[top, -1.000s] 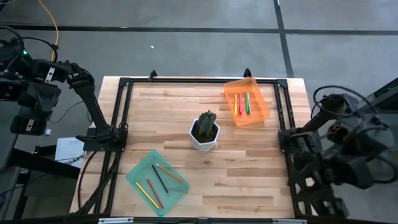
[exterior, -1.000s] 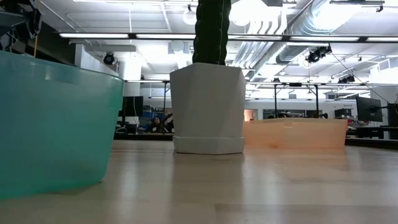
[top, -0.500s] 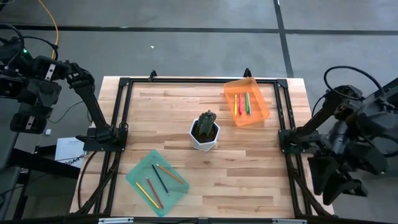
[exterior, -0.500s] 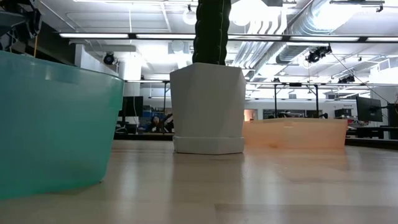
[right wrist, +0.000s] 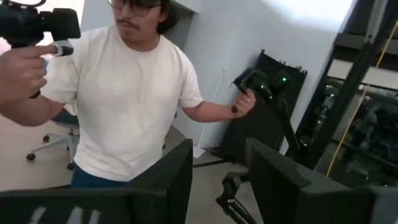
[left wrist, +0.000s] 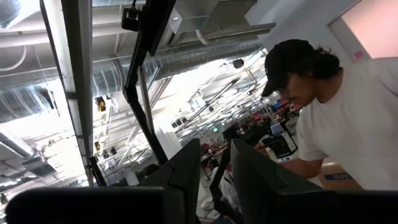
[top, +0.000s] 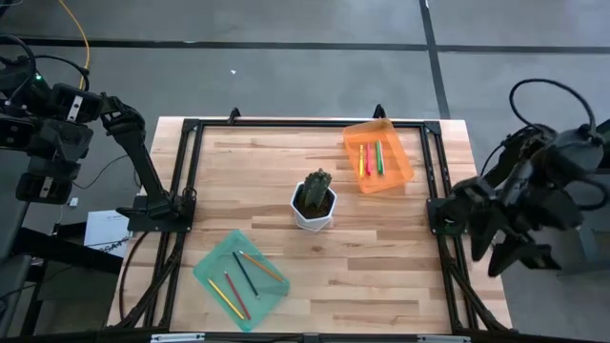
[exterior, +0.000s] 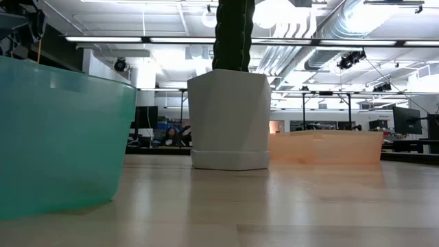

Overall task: Sort pens & pencils
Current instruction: Return to Home Position

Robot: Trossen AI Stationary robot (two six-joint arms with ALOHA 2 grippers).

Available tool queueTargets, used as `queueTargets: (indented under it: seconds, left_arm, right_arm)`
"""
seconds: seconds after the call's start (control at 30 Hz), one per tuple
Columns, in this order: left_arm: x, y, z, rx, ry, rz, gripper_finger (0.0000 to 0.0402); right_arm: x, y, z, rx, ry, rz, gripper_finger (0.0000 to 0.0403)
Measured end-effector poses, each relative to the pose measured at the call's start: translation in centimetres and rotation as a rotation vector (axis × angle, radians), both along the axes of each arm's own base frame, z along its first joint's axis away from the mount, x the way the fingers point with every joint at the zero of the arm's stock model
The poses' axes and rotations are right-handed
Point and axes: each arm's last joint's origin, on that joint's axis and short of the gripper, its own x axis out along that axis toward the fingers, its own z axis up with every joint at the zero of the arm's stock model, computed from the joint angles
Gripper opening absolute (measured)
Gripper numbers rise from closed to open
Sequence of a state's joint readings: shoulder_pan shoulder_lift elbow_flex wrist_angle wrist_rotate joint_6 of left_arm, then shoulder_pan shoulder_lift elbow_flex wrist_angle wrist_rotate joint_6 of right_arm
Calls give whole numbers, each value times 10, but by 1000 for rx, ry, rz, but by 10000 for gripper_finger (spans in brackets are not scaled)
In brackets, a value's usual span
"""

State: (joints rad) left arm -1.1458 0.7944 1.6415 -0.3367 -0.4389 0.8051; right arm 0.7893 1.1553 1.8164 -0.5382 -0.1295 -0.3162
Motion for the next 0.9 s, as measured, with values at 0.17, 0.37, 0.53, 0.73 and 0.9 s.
queueTargets:
  seconds: [0.17, 0.37, 0.53, 0.73, 0.9]
  left_arm:
    - [0, 0, 0, 1, -1, 1, 78]
    - [0, 1, 1, 7, -11, 18, 78]
    - [0, 1, 2, -6, -12, 36, 78]
    - [2, -2, 2, -7, -12, 36, 79]
    - [1, -2, 3, -28, -3, 26, 79]
  right_arm:
    - [-18, -21, 8, 58, -18, -9, 142]
    - [-48, -51, 20, 152, -107, -27, 142]
    - [-56, -58, 6, 197, -152, -3, 142]
    - [-41, -45, -64, 234, -194, -25, 142]
    - [-41, -44, -123, 369, -243, -1, 142]
